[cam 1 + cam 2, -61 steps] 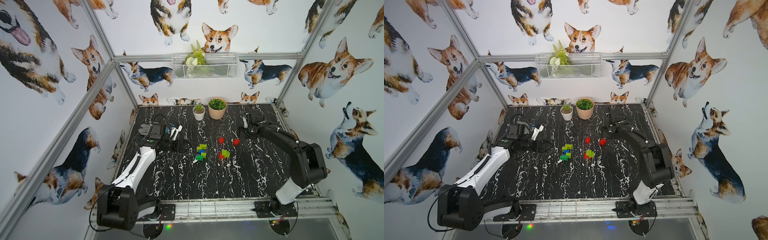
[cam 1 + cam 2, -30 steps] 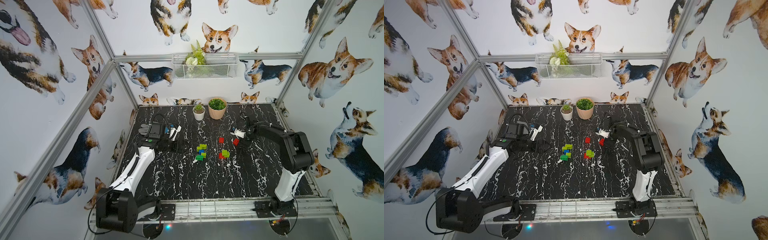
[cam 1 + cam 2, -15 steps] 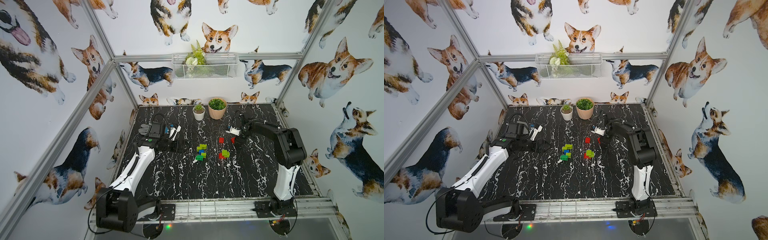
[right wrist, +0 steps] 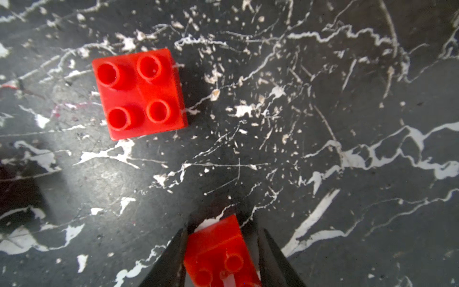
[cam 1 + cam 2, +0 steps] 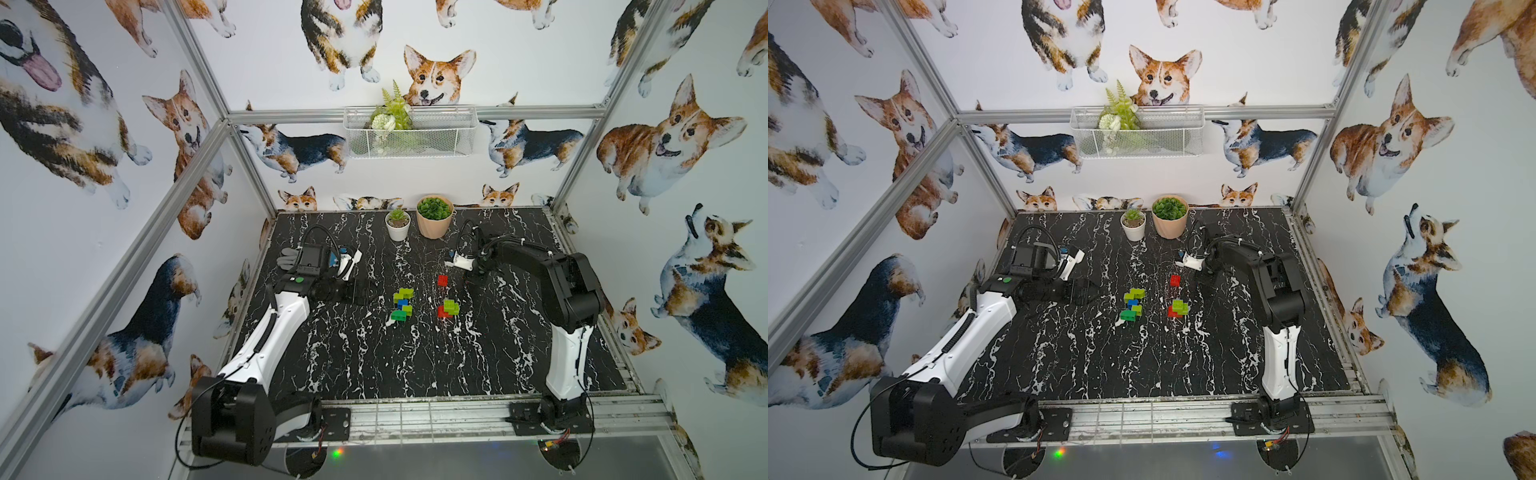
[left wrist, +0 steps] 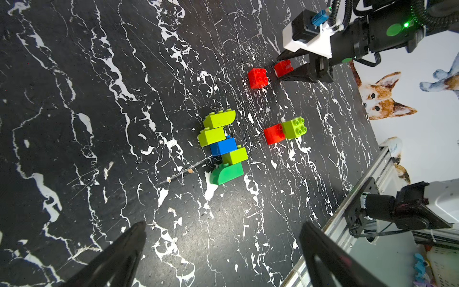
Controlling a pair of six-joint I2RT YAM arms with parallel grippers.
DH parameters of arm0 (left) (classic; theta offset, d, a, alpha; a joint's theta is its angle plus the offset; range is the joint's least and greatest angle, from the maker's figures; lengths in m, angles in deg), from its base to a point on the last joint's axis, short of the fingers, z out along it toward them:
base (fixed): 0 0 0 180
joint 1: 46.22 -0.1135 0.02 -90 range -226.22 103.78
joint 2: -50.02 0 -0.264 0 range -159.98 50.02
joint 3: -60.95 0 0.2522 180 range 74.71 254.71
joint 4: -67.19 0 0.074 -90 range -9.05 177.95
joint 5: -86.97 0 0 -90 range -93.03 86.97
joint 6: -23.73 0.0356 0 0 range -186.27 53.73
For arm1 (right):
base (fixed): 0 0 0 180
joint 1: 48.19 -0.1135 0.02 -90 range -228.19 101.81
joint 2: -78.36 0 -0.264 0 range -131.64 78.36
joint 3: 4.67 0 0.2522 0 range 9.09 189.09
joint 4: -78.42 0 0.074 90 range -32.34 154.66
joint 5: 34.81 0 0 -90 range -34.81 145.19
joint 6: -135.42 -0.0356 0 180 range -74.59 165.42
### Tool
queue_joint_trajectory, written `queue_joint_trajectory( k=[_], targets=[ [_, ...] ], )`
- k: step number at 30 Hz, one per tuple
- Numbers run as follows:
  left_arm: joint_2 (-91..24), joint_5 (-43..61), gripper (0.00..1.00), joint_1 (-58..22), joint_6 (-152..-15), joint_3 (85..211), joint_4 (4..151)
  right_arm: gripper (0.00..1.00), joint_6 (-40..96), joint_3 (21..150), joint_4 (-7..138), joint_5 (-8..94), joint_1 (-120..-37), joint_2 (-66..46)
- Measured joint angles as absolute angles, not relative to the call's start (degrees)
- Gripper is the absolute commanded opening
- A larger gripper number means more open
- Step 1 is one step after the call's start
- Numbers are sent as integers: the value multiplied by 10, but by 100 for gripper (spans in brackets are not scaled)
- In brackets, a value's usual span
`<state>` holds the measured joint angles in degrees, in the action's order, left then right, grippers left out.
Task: Assemble the letter s with lego
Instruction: Pick up the lego brick from the center of the board.
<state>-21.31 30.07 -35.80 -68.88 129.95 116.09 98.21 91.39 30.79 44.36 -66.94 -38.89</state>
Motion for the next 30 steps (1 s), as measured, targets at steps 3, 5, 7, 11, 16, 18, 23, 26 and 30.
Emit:
queue_joint_trajectory(
  k=[3, 5, 7, 11, 16, 18, 23, 26, 30],
  targets=[
    [-211, 301, 100, -358, -689, 1299, 1164, 42, 982, 917, 299, 440, -669, -391],
    [-209, 301, 100, -358, -689, 1299, 1164, 43, 984, 916, 294, 436, -666, -389],
    [-209, 301, 100, -358, -689, 1299, 1164, 44, 986, 915, 287, 433, -665, -387],
    [-209, 301, 100, -358, -689, 1299, 1165, 50, 986, 910, 279, 430, -661, -375],
    [-209, 301, 100, -358, -689, 1299, 1166, 50, 990, 883, 281, 431, -656, -354],
    [-209, 301, 100, -358, -689, 1299, 1166, 49, 990, 878, 282, 431, -654, -351],
    [-209, 301, 100, -358, -689, 1299, 1167, 40, 991, 875, 285, 432, -653, -351],
    [-209, 301, 100, -358, -689, 1299, 1168, 31, 991, 879, 286, 436, -654, -354],
    [-208, 300, 100, -358, -689, 1299, 1169, 24, 990, 884, 287, 441, -657, -356]
  ],
)
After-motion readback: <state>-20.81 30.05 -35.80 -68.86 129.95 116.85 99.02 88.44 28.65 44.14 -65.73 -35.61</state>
